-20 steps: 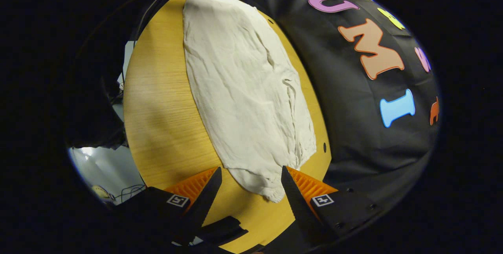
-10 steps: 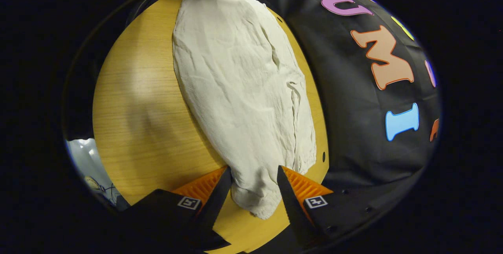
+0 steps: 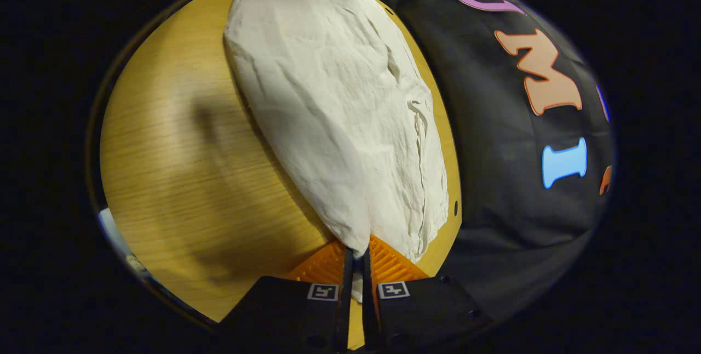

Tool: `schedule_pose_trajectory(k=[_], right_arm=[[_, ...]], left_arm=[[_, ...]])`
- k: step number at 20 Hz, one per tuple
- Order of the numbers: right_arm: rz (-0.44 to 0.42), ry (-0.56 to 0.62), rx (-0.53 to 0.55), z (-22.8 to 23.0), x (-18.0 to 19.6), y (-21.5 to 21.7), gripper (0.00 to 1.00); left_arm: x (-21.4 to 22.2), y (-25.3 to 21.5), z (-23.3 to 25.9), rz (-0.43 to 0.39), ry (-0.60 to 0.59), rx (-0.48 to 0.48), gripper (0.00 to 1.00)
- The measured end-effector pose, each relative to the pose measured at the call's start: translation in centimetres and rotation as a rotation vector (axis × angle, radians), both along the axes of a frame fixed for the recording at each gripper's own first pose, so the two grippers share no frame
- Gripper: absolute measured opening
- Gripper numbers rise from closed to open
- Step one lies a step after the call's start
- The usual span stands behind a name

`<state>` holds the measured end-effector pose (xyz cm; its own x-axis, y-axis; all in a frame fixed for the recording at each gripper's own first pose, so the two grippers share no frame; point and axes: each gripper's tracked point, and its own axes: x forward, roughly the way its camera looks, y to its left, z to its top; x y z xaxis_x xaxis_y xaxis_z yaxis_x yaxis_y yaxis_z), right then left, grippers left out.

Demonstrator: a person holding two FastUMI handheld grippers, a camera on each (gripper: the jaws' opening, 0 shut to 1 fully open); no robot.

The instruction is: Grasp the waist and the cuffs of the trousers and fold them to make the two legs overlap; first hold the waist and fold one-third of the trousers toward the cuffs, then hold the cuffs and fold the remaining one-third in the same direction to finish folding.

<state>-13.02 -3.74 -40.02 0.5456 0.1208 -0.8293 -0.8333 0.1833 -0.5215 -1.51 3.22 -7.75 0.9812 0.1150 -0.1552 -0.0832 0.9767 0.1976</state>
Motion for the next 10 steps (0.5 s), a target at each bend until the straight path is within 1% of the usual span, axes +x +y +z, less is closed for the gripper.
schedule_pose_trajectory(k=[1,2,3,5,6,10], right_arm=[[-0.027,0.017,0.012,0.0,0.0,0.0,0.12],[-0.033,0.023,0.017,0.1,0.0,-0.1,0.12],[-0.019,0.018,0.009,0.1,0.0,0.0,0.12],[0.033,-0.004,-0.025,0.1,0.0,0.1,0.12],[0.044,-0.016,-0.038,0.1,-0.1,0.0,0.12],[0.038,-0.031,-0.06,0.2,-0.2,0.1,0.12]], left_arm=[[-0.1,0.4,-0.1,-0.014,0.001,0.036,0.96],[-0.2,1.0,-0.1,-0.026,-0.001,0.086,0.96],[-0.2,1.8,-0.4,-0.038,0.004,0.141,0.96],[-0.6,3.8,-1.3,-0.049,0.026,0.241,0.96],[-0.9,4.6,-1.9,-0.062,0.043,0.277,0.96],[-2.4,7.4,-5.1,-0.112,0.139,0.398,0.96]])
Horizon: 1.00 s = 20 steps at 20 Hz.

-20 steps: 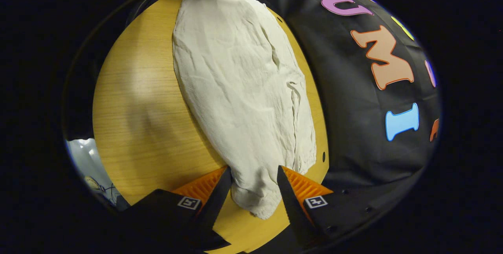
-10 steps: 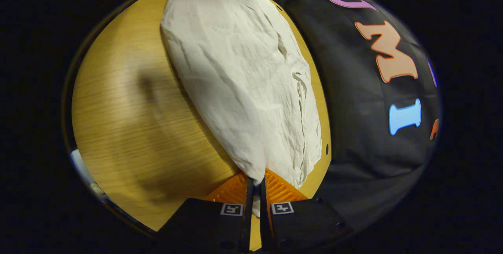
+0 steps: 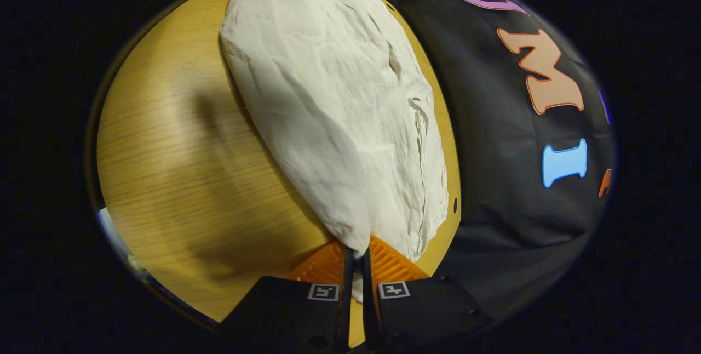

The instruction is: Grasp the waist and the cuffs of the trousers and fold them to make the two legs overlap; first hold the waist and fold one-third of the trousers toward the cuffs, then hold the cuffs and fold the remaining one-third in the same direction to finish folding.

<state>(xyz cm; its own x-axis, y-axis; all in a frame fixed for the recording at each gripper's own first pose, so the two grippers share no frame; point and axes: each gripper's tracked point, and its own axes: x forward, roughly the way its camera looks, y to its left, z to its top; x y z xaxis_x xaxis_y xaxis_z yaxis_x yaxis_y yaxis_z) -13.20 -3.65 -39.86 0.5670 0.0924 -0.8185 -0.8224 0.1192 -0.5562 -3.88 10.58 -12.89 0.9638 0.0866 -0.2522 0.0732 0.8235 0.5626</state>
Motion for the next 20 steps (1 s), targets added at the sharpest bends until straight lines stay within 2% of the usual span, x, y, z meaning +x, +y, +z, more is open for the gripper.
schedule_pose_trajectory(k=[5,8,11,17,20], right_arm=[[0.027,-0.012,-0.015,0.0,0.1,0.0,0.12],[0.024,-0.018,-0.016,0.0,0.1,0.0,0.12],[0.025,-0.033,-0.021,0.0,0.1,0.0,0.12],[0.017,-0.032,-0.014,0.1,0.1,0.0,0.12],[0.014,-0.047,-0.017,0.0,0.1,-0.1,0.12]], left_arm=[[-2.2,2.6,-5.6,-0.009,0.147,0.074,0.96],[-4.2,4.1,-9.1,-0.036,0.237,0.159,0.96],[-6.0,4.8,-12.4,-0.089,0.327,0.232,0.96],[-9.2,5.3,-17.5,-0.248,0.504,0.391,0.97],[-10.6,5.3,-19.1,-0.314,0.551,0.458,0.97]])
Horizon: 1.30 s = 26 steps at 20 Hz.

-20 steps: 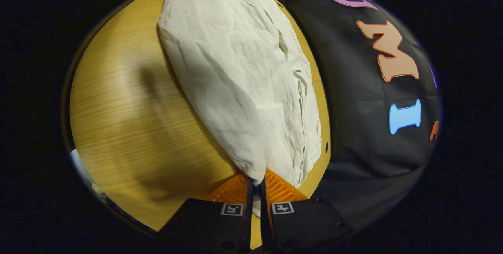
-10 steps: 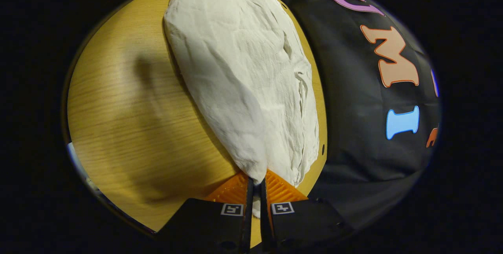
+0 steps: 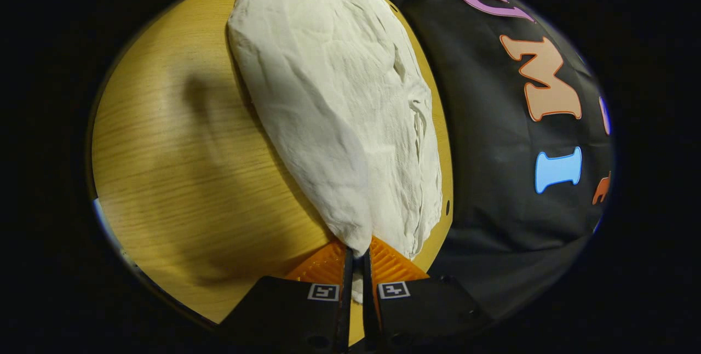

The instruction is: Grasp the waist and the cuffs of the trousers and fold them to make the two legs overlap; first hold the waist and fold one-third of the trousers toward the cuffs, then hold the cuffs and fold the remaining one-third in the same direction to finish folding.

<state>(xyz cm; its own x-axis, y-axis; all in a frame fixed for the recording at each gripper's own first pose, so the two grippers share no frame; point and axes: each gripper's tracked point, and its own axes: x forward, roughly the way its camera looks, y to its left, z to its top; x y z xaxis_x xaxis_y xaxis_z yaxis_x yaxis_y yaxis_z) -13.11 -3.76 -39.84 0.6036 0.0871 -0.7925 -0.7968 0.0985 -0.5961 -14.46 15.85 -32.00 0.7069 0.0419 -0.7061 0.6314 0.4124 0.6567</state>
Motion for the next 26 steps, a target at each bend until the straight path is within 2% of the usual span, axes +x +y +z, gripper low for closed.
schedule_pose_trajectory(k=[4,11,13,17,23,26], right_arm=[[-0.001,-0.006,0.003,0.0,0.0,0.0,0.12],[-0.002,-0.02,0.005,0.1,0.0,0.0,0.12],[-0.007,-0.023,0.007,0.1,0.0,0.0,0.12],[-0.015,-0.042,0.009,0.1,0.0,0.0,0.12],[-0.033,-0.066,0.012,0.2,0.0,0.0,0.12],[-0.035,-0.072,0.013,0.1,0.1,-0.1,0.12]], left_arm=[[-1.9,0.2,-2.0,-0.074,0.088,0.036,0.97],[-3.6,-0.3,-4.7,-0.132,0.211,0.05,0.97],[-3.2,-0.5,-5.0,-0.151,0.218,0.056,0.97],[-2.1,-0.7,-5.7,-0.157,0.235,0.053,0.89],[0.0,-0.9,-6.4,-0.171,0.221,0.055,0.89],[1.0,-1.0,-6.7,-0.163,0.201,0.06,0.8]])
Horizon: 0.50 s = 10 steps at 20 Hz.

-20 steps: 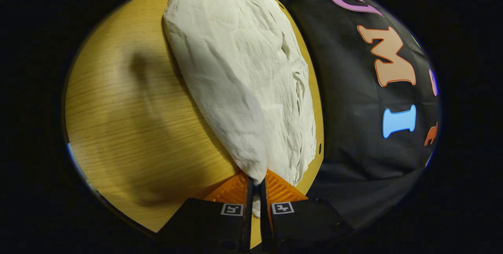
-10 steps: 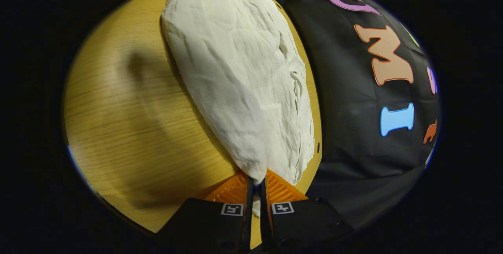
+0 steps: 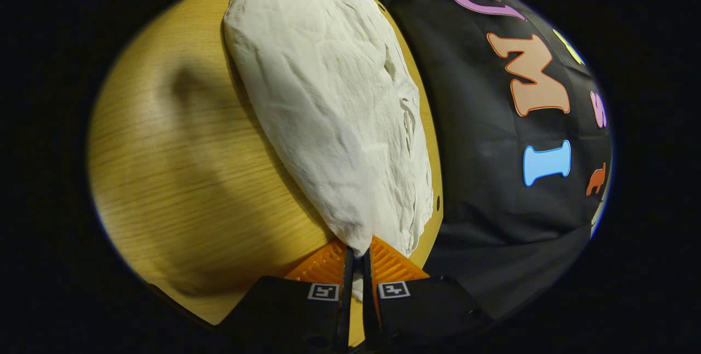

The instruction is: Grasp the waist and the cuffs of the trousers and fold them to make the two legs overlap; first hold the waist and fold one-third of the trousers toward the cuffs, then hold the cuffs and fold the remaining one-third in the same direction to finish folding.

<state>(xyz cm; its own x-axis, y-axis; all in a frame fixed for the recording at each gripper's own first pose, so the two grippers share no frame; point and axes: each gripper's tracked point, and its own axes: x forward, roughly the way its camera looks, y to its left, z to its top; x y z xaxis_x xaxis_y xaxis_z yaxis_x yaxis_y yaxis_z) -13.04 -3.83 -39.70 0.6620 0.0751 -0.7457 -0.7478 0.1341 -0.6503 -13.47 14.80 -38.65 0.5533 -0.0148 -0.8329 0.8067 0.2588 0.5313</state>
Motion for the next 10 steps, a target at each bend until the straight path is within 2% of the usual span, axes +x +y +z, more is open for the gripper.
schedule_pose_trajectory(k=[3,4,5,6,9,10], right_arm=[[0.0,-0.004,0.0,0.1,0.0,0.0,0.12],[0.001,-0.004,0.0,0.1,0.0,0.1,0.12],[0.0,-0.004,-0.001,0.1,-0.1,0.0,0.12],[-0.003,-0.004,-0.001,0.0,0.0,0.0,0.12],[-0.007,-0.012,-0.004,0.1,0.0,0.1,0.12],[-0.007,-0.015,-0.004,0.1,0.0,0.0,0.12]], left_arm=[[0.3,-0.1,-0.5,0.009,0.005,-0.001,0.71],[0.2,-0.1,-0.6,0.018,0.01,-0.001,0.63],[0.2,-0.1,-0.8,0.022,0.014,-0.008,0.6],[0.3,-0.1,-0.9,0.028,0.013,-0.006,0.5],[-0.2,-0.1,-1.2,0.058,0.027,-0.019,0.38],[-0.4,-0.3,-1.3,0.067,0.033,-0.024,0.31]])
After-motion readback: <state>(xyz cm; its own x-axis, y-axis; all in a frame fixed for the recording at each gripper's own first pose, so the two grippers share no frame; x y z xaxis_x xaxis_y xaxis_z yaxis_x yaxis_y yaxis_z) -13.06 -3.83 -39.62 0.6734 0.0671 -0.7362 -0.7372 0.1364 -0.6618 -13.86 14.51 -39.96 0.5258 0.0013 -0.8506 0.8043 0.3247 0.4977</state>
